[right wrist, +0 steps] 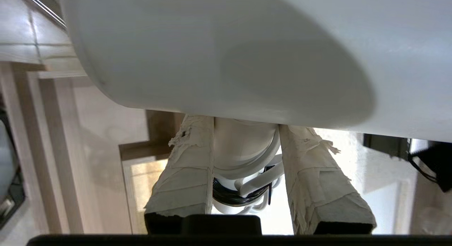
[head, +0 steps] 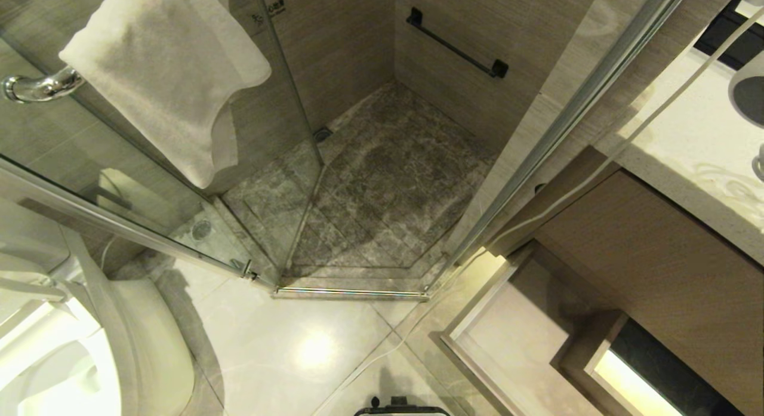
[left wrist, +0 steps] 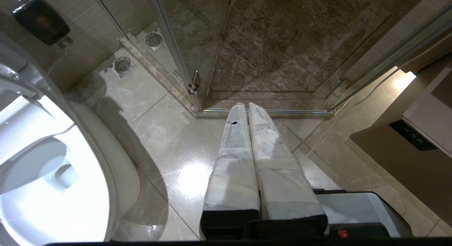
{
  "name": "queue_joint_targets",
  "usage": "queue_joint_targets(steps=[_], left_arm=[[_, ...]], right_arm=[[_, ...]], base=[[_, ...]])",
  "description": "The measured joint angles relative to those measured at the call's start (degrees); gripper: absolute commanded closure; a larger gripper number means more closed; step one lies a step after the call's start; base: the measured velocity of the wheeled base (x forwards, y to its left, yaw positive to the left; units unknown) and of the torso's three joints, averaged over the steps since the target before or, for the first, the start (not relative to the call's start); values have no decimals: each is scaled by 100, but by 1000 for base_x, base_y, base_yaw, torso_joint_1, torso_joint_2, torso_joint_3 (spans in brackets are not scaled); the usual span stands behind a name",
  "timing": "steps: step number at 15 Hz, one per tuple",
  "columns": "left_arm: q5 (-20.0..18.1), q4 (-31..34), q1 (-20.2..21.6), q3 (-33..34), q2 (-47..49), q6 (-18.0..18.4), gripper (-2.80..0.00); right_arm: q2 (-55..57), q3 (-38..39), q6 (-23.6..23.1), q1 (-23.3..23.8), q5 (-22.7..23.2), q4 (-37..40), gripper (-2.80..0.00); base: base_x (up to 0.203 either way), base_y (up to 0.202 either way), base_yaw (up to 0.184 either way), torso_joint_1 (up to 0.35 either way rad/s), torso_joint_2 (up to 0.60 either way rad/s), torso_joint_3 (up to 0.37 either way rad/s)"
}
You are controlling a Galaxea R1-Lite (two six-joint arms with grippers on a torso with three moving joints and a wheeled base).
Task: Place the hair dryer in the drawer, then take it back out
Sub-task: Put it into the drawer
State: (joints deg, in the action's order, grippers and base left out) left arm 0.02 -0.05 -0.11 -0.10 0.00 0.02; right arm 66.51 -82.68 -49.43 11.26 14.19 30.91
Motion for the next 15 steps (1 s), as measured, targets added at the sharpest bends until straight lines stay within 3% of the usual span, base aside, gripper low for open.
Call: queue_joint_targets(steps=[4,8,15], left_arm=[[2,0,4,0,0,2,0],[2,0,0,0,0,3,0],[2,-1,1,0,0,4,0]], right_arm=[[29,-94,-45,27,378,-21,0],[146,-341,-664,150,372,-78,0],[171,-241,-611,201,504,156,0]], base=[[0,0,0,0,0,0],[0,0,0,0,0,0],[0,0,0,0,0,0]])
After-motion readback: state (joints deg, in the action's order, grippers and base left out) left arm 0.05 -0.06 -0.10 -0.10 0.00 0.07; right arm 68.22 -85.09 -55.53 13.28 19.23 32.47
